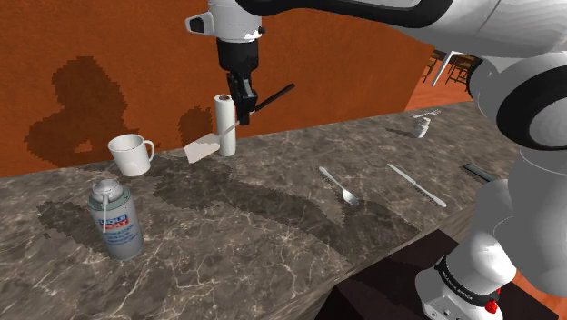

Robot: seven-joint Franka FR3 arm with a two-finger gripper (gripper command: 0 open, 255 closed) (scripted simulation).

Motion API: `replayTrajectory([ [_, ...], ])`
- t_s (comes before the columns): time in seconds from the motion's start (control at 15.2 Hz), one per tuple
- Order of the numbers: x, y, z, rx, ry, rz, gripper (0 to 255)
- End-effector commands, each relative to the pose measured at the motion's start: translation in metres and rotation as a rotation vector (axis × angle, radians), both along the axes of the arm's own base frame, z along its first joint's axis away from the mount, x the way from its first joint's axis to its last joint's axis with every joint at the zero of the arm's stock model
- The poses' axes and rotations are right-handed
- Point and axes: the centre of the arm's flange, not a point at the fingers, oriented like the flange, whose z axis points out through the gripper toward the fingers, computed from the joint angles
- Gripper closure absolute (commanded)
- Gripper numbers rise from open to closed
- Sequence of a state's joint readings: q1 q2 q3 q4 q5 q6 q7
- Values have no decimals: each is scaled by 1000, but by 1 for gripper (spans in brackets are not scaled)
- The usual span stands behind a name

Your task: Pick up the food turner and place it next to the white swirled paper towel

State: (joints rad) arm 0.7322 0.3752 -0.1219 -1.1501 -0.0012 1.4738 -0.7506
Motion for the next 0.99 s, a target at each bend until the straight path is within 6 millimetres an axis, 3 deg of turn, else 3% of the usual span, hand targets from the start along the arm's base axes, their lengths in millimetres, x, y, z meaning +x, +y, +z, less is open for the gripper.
replayTrajectory([
  [0.0,0,0,-11,1,0,0,255],
  [0.92,0,0,-85,1,0,0,255],
])
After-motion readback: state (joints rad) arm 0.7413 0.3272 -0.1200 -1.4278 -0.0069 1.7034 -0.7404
